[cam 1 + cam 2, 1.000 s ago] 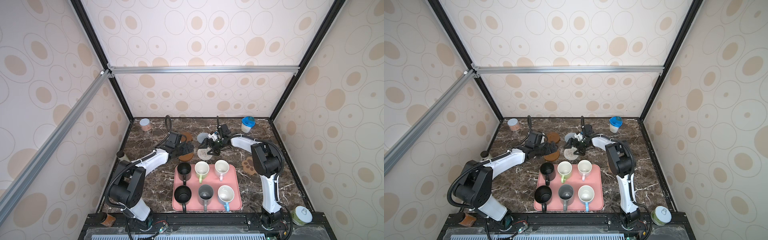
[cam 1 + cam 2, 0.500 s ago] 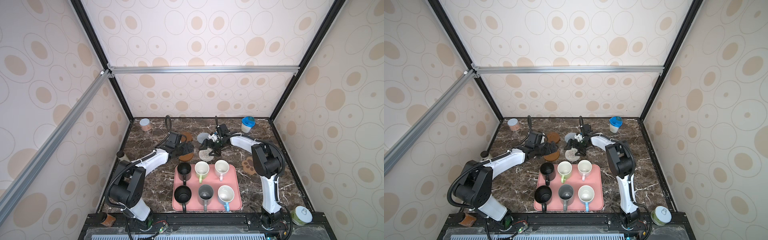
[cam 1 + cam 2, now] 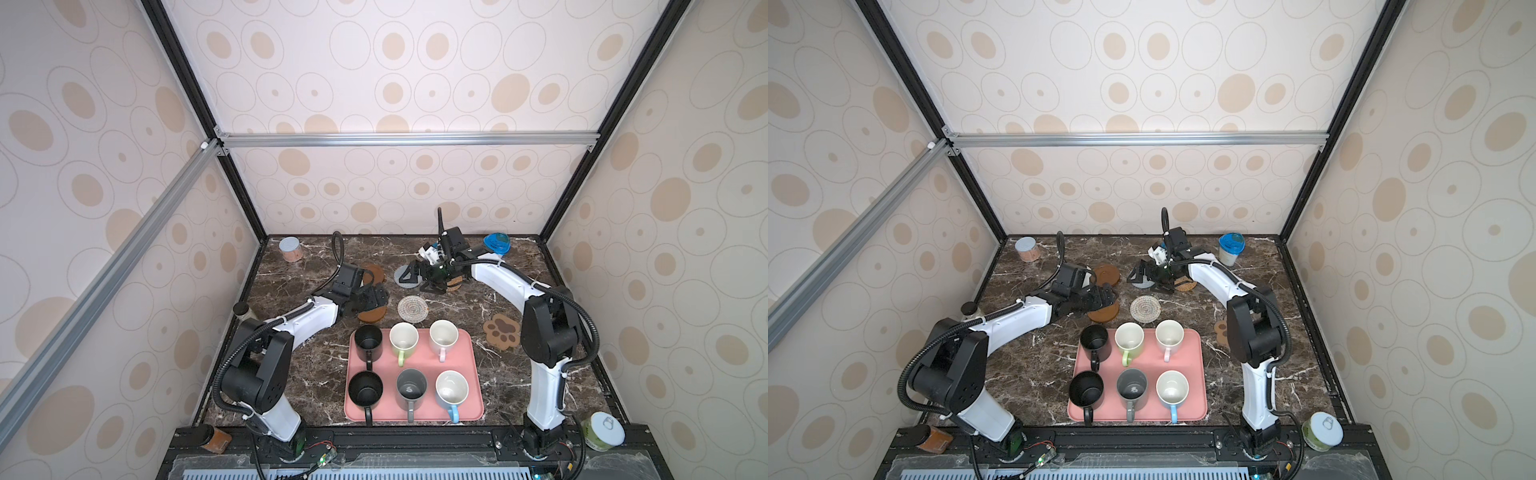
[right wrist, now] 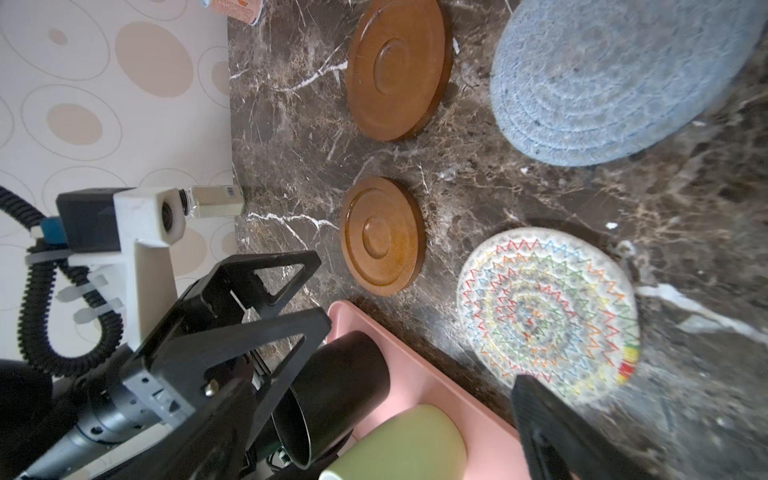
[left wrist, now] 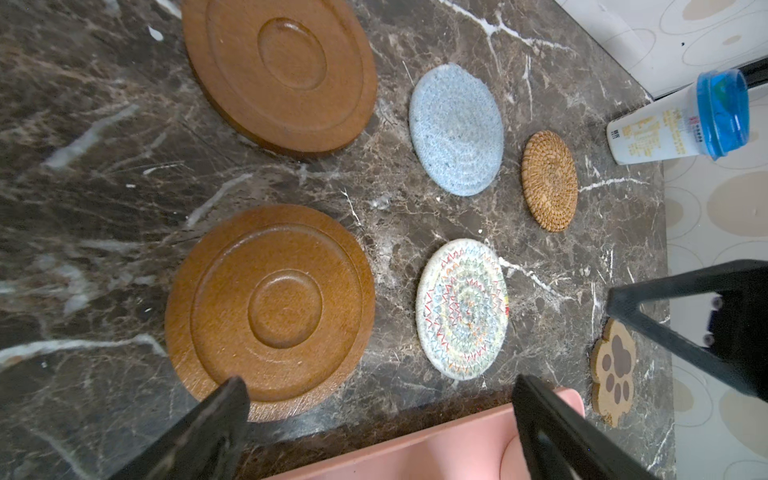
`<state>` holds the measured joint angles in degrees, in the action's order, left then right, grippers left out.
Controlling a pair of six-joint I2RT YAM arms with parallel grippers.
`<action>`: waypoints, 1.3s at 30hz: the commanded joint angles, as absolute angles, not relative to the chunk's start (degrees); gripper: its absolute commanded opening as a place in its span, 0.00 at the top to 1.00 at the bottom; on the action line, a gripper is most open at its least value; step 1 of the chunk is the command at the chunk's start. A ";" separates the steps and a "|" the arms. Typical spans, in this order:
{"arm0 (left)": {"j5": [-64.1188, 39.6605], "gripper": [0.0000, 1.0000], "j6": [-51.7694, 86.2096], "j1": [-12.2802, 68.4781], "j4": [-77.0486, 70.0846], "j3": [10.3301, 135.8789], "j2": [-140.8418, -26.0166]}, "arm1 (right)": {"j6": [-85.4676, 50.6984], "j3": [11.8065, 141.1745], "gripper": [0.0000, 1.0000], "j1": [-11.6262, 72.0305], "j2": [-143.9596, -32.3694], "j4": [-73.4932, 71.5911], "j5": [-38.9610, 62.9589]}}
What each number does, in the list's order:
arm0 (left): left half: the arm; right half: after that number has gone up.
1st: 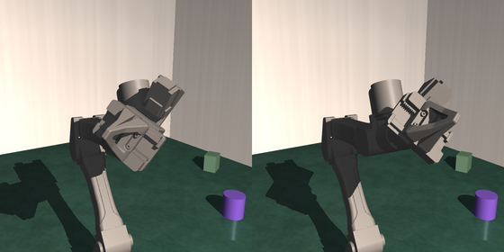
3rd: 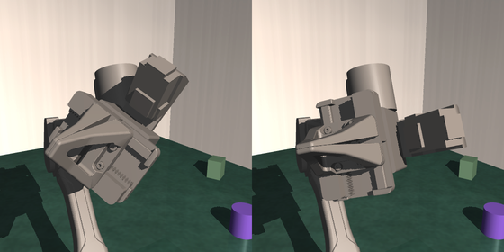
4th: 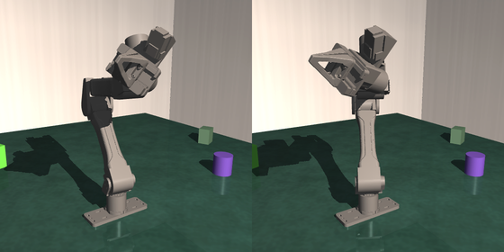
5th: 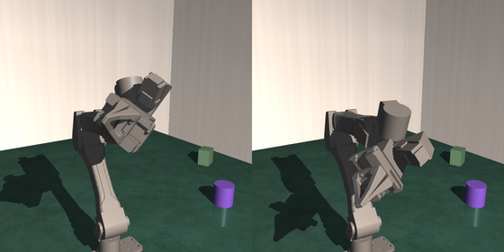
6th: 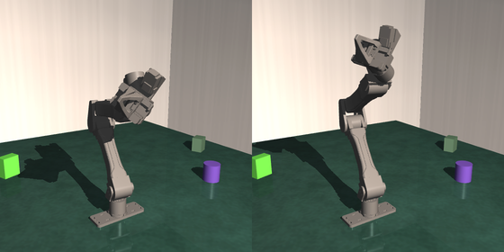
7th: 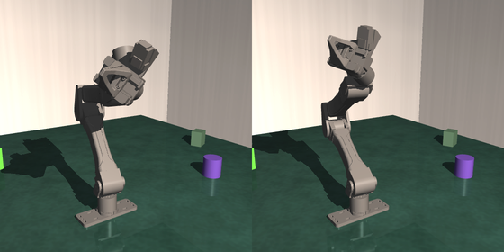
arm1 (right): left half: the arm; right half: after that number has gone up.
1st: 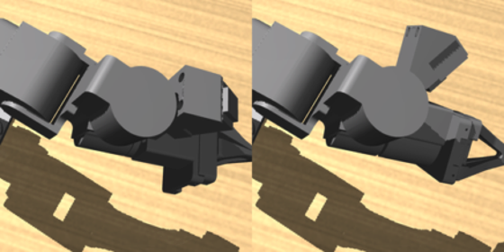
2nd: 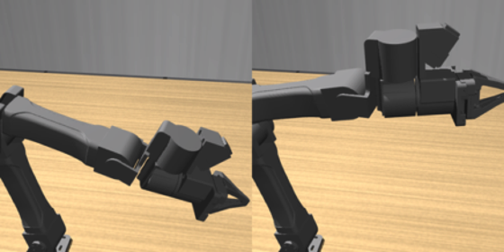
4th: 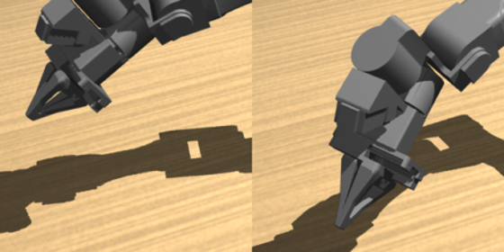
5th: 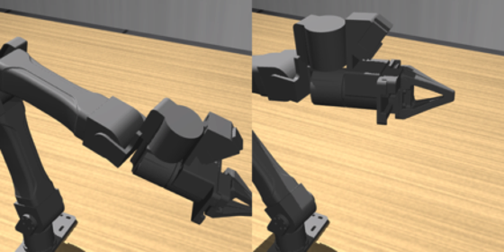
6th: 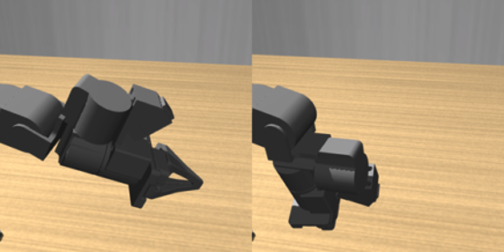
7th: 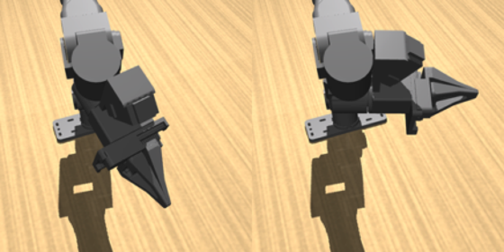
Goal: Place cups on coasters
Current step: Move the coaster to the center of the table.
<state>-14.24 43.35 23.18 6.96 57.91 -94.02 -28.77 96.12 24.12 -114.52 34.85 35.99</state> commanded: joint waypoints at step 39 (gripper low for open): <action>-27.78 0.00 24.96 33.93 28.28 99.81 -128.79 | -19.78 58.80 0.00 -4.95 -83.52 44.30 20.68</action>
<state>-27.81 26.65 33.61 25.96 98.15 -127.33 -20.88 59.75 -3.81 -85.89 42.48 22.50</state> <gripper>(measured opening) 0.999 0.997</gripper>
